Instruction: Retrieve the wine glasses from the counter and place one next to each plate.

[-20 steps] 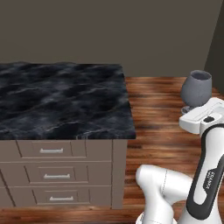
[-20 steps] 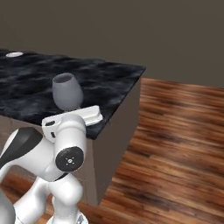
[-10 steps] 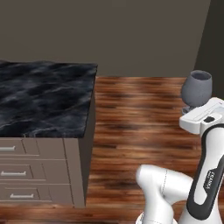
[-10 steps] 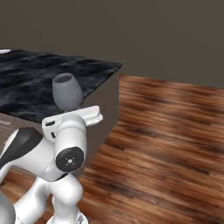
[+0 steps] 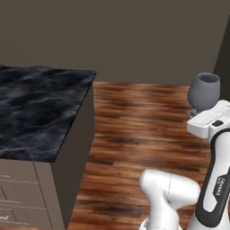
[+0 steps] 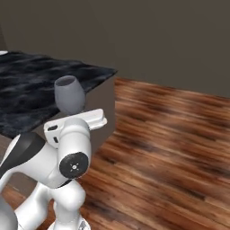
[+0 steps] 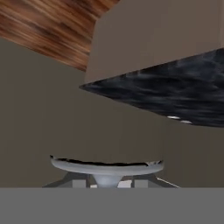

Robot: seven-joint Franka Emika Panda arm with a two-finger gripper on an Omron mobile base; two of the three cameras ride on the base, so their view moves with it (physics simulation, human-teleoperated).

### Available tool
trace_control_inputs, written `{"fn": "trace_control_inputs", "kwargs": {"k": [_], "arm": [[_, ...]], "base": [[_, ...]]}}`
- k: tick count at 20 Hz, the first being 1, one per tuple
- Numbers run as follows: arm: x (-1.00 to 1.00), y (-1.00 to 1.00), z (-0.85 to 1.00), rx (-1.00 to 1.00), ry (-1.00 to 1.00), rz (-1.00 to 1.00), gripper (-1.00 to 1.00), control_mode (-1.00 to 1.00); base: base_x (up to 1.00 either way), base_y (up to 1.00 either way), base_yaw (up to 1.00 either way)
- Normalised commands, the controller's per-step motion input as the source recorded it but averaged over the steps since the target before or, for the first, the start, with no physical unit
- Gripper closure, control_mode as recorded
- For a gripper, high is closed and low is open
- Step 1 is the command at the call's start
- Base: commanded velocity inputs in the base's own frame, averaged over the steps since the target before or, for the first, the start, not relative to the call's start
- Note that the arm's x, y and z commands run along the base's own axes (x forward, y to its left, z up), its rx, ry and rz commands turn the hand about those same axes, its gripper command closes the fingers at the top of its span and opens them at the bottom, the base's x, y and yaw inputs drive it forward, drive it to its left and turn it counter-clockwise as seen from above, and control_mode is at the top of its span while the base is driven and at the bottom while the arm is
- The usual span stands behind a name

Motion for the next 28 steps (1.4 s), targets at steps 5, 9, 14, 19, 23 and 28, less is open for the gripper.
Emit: {"fn": "trace_control_inputs", "kwargs": {"k": [5,9,14,19,23,28], "arm": [[0.00,0.00,0.00,0.00,0.00,0.00,1.00,1.00],[0.00,0.00,0.00,0.00,0.00,0.00,1.00,1.00],[0.00,0.00,0.00,0.00,0.00,0.00,1.00,1.00],[0.00,0.00,0.00,0.00,0.00,0.00,1.00,1.00],[0.00,0.00,0.00,0.00,0.00,0.00,1.00,1.00],[0.00,0.00,0.00,0.00,0.00,0.00,1.00,1.00]], "base": [[1.00,-0.44,0.23],[1.00,-0.67,0.28],[1.00,-0.77,0.35],[1.00,-0.79,0.36],[1.00,-0.82,0.38],[1.00,-0.58,0.59]]}}
